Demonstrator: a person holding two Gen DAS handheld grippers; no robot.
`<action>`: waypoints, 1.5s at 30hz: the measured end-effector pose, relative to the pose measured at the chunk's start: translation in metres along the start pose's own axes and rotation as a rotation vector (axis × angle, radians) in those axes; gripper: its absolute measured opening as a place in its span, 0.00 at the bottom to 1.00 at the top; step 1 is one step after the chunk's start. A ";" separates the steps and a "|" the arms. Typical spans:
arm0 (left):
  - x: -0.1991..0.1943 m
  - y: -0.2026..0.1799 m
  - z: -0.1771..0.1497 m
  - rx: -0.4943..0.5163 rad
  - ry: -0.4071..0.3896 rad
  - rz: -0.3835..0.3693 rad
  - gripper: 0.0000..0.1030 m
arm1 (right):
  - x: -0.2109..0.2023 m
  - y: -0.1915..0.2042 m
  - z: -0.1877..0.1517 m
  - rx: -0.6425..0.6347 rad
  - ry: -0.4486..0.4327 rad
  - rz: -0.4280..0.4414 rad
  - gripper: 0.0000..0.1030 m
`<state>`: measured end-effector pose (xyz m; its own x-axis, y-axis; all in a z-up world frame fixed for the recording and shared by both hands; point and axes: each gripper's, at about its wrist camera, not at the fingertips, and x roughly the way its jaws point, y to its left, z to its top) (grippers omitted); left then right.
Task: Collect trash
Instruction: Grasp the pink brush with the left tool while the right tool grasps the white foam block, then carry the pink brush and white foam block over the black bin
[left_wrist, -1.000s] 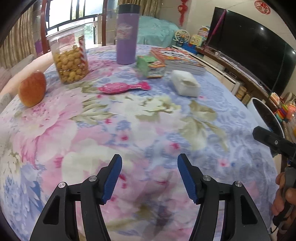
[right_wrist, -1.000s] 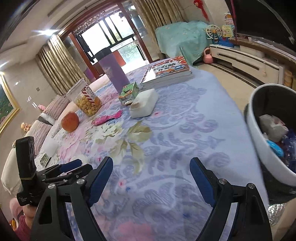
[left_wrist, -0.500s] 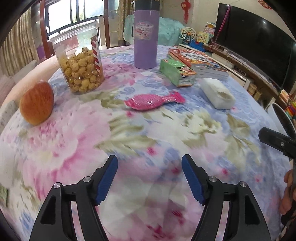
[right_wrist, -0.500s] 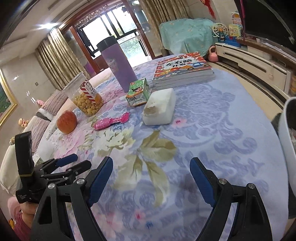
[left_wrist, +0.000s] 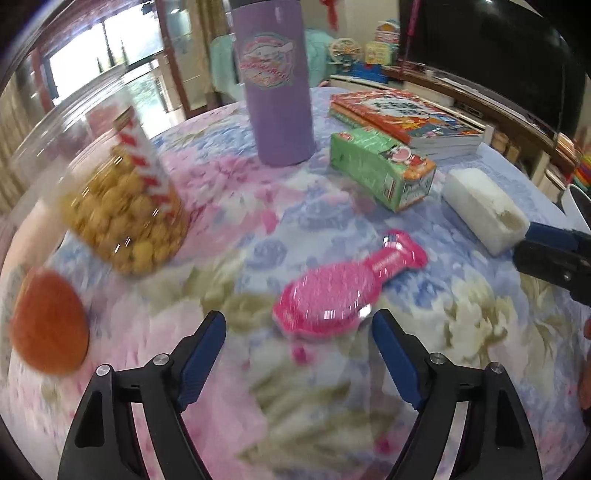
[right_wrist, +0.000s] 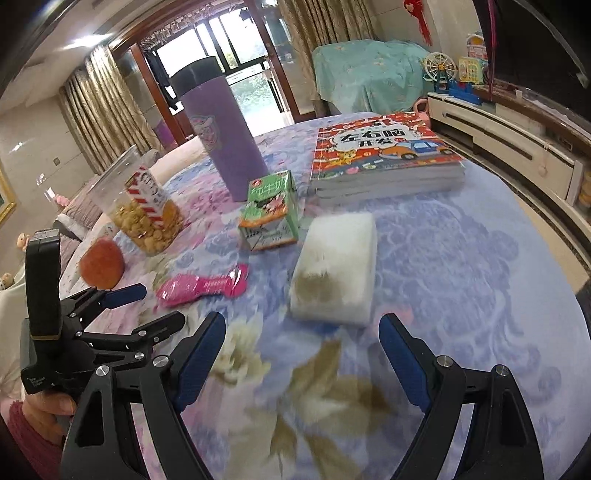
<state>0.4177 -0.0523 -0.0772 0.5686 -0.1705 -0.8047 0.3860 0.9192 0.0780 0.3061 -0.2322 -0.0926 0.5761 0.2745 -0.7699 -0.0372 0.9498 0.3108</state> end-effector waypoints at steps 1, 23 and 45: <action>0.004 0.000 0.003 0.013 0.003 -0.003 0.81 | 0.004 -0.001 0.004 0.001 -0.003 -0.002 0.84; -0.008 -0.028 -0.005 -0.021 -0.002 -0.063 0.48 | -0.016 -0.028 -0.006 0.061 -0.018 0.053 0.49; -0.129 -0.127 -0.080 -0.245 -0.050 -0.098 0.47 | -0.122 -0.057 -0.072 0.019 -0.080 0.100 0.49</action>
<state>0.2375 -0.1191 -0.0302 0.5747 -0.2747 -0.7709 0.2575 0.9548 -0.1483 0.1789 -0.3085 -0.0566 0.6338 0.3536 -0.6880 -0.0823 0.9152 0.3946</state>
